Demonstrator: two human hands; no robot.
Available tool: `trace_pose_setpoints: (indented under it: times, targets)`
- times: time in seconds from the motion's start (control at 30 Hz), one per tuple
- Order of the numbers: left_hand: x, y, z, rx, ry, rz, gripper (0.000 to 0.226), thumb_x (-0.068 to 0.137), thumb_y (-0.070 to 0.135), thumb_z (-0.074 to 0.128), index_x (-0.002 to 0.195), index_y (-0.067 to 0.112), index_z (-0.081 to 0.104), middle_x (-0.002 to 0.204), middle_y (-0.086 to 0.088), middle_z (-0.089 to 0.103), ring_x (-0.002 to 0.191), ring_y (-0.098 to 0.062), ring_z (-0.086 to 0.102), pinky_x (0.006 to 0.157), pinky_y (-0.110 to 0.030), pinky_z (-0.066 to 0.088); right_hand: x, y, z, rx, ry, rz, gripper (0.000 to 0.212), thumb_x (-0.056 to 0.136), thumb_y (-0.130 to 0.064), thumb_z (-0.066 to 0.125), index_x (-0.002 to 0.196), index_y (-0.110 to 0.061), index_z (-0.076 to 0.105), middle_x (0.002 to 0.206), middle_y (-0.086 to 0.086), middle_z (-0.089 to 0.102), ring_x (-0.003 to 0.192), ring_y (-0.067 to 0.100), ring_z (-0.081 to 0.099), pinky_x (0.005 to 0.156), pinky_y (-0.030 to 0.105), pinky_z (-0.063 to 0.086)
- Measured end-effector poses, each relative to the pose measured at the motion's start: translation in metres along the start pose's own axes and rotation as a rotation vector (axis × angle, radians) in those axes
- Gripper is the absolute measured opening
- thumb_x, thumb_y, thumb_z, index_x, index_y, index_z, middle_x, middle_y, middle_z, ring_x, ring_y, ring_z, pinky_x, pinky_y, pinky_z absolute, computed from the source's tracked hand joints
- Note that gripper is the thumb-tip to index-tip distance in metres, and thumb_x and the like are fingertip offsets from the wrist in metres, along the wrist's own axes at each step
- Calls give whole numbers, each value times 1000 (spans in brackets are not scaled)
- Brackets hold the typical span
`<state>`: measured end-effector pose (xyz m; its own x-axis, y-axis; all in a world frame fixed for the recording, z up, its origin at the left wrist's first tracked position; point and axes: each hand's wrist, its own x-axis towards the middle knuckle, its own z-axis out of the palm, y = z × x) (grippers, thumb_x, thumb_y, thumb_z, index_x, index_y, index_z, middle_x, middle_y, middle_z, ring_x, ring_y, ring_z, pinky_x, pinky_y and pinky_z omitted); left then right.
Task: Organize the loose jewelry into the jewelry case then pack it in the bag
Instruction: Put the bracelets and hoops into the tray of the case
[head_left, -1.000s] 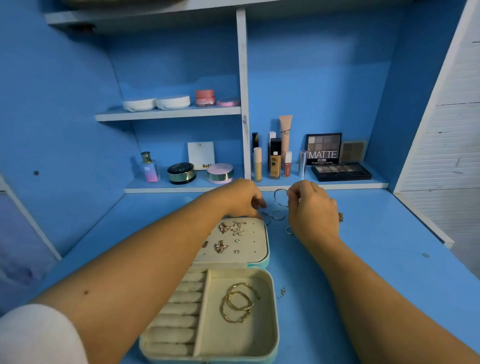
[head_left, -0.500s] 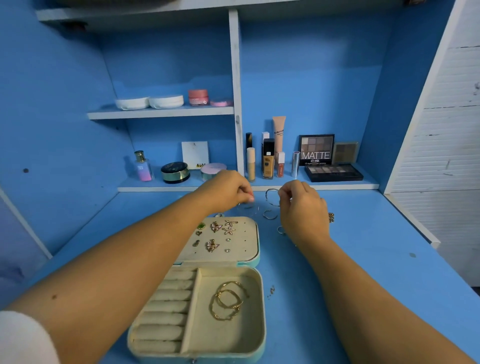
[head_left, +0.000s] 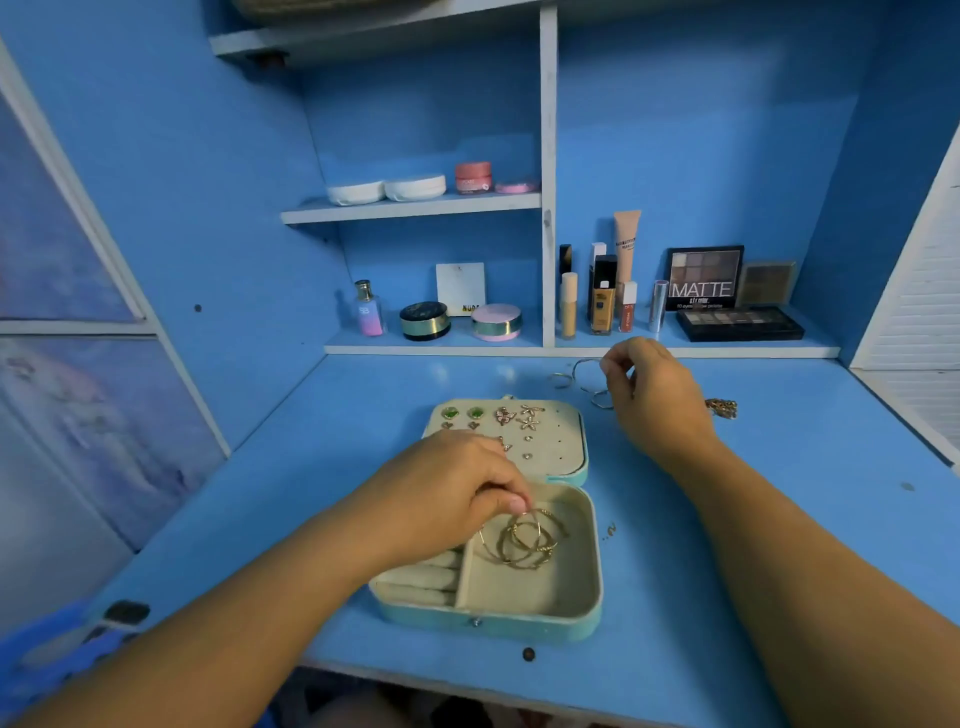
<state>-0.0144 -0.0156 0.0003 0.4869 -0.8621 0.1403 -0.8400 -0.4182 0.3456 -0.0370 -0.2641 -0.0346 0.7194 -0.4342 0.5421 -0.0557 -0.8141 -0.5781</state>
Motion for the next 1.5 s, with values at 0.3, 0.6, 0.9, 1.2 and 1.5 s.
trace_pose_setpoints:
  times: [0.3,0.6,0.9,1.2,1.5]
  targets:
    - [-7,-2,16,131,105,42,21,89,43,64,104,34,74,93,15,59,94,-4,44,85,-26,43,-3,-3,-2,36,-33,-8,11,96,-22,52,97,-12,57,93,-1,55,71,18,50,62,26,34]
    - [-47,-98,14,-9,485,-291,39,91,53,50,120,31,65,116,15,59,112,-4,54,98,-33,46,-8,-32,-11,247,-276,-4,11,95,-26,55,85,-22,59,70,-10,58,60,3,51,58,19,41]
    - [-48,-114,24,-30,363,-378,42,83,55,56,119,37,67,134,11,56,124,-8,51,108,-27,37,-24,-67,-34,240,-875,-172,8,87,-21,67,79,-22,70,71,-4,67,61,3,52,62,17,42]
    - [-49,-120,27,-53,375,-383,32,88,44,64,119,39,66,136,14,55,126,-7,50,110,-30,37,-37,-83,-34,72,-904,-243,8,84,-23,70,78,-27,71,62,-21,63,58,-4,55,57,10,41]
    - [-50,-122,27,-40,382,-381,31,87,48,63,118,41,66,135,15,55,124,-6,51,109,-28,37,-35,-82,-30,44,-747,-233,4,77,-26,74,75,-27,71,71,-15,67,61,-4,55,56,11,40]
